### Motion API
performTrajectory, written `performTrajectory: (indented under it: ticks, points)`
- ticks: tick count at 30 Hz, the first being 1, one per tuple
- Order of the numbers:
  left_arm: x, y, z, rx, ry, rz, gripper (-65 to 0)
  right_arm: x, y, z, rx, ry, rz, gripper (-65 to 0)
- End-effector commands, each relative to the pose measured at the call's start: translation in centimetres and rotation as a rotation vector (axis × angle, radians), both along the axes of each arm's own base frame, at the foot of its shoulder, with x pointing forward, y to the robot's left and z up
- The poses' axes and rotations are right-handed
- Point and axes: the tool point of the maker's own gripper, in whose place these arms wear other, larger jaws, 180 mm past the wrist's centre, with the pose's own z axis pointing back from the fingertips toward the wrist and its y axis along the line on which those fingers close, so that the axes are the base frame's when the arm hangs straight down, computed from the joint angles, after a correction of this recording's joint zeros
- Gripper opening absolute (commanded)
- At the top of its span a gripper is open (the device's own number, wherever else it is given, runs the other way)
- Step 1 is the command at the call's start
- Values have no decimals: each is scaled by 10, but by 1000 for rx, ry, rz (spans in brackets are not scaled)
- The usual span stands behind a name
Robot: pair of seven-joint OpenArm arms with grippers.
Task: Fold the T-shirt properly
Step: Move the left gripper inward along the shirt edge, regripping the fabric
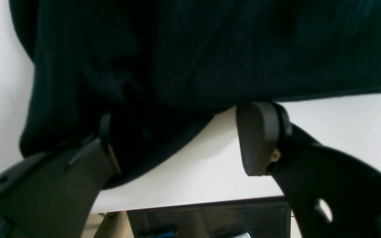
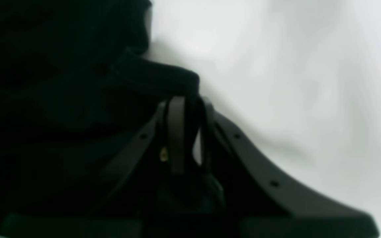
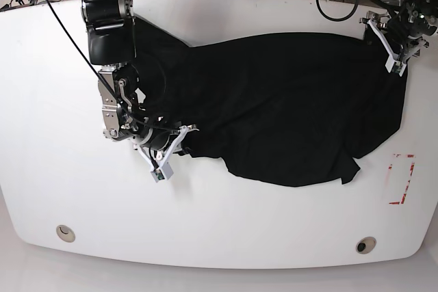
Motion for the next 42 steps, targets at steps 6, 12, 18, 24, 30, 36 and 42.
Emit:
performTrajectory:
  ticks: [6, 12, 18, 24, 30, 36, 42]
  points:
    - [38, -11, 25, -1, -127, -18, -210, 23, -2, 34, 21, -104, -5, -606]
    - [58, -20, 45, 24, -177, -42, -215, 24, 0, 35, 11, -112, 0, -608]
    - [57, -55, 42, 9, -163, -169, -223, 24, 0, 36, 17, -127, -4, -590]
    - [42, -65, 30, -3, -109, -210, -245, 25, 0, 33, 27, -137, -19, -539]
    - [17, -42, 26, 48, -58, -174, -234, 24, -11, 11, 37, -109, -73, -511]
    - [8, -23, 28, 80, -40, -143, -223, 23, -17, 6, 37, -102, -92, -517]
    - [5, -11, 27, 102, -19, -143, -214, 28, -25, 16, 25, -114, -89, -555]
